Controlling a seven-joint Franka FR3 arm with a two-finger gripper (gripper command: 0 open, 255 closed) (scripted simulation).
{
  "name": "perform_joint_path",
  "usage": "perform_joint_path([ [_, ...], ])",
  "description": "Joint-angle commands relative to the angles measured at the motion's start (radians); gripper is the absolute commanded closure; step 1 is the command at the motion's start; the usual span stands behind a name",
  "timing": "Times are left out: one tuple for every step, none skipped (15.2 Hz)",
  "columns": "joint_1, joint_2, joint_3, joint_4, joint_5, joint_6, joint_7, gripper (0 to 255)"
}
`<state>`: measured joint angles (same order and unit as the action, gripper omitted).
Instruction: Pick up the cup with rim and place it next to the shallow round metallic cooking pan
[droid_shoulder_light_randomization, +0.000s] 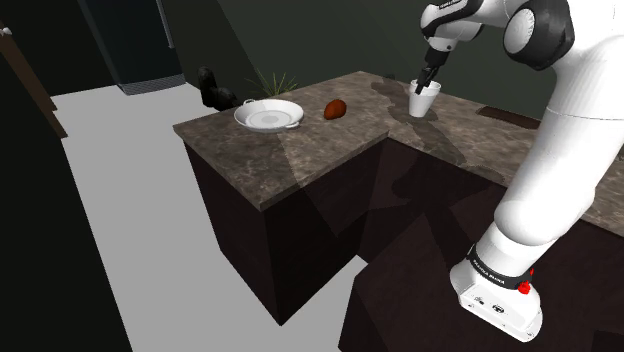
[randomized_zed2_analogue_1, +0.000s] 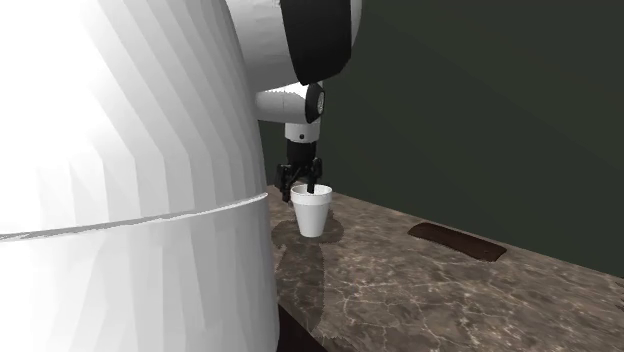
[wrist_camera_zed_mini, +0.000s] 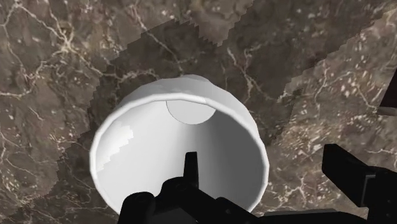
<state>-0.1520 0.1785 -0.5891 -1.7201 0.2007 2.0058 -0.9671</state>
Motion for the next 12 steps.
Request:
perform_joint_path([
  [-0.001, 0.011, 0.002, -0.015, 0.009, 0.024, -0.006, 0],
  [-0.002, 0.02, 0.004, -0.026, 0.015, 0.042, -0.01, 0],
  [-0.002, 0.02, 0.004, -0.026, 0.015, 0.042, -0.01, 0],
  [-0.002, 0.02, 0.004, -0.026, 0.015, 0.042, -0.01, 0],
  [-0.002, 0.02, 0.004, -0.026, 0.015, 0.042, -0.01, 0],
  [-0.002, 0.02, 0.004, -0.026, 0.015, 0.042, -0.01, 0],
  [-0.002, 0.02, 0.004, -0.026, 0.015, 0.042, -0.01, 0],
  [-0.002, 0.02, 0.004, -0.026, 0.015, 0.042, -0.01, 0],
  [-0.002, 0.02, 0.004, -0.026, 0.015, 0.042, -0.01, 0],
  [-0.002, 0.019, 0.004, -0.026, 0.015, 0.042, -0.01, 0],
  [-0.002, 0.019, 0.004, -0.026, 0.015, 0.042, -0.01, 255],
  [-0.002, 0.019, 0.004, -0.026, 0.015, 0.042, -0.01, 255],
])
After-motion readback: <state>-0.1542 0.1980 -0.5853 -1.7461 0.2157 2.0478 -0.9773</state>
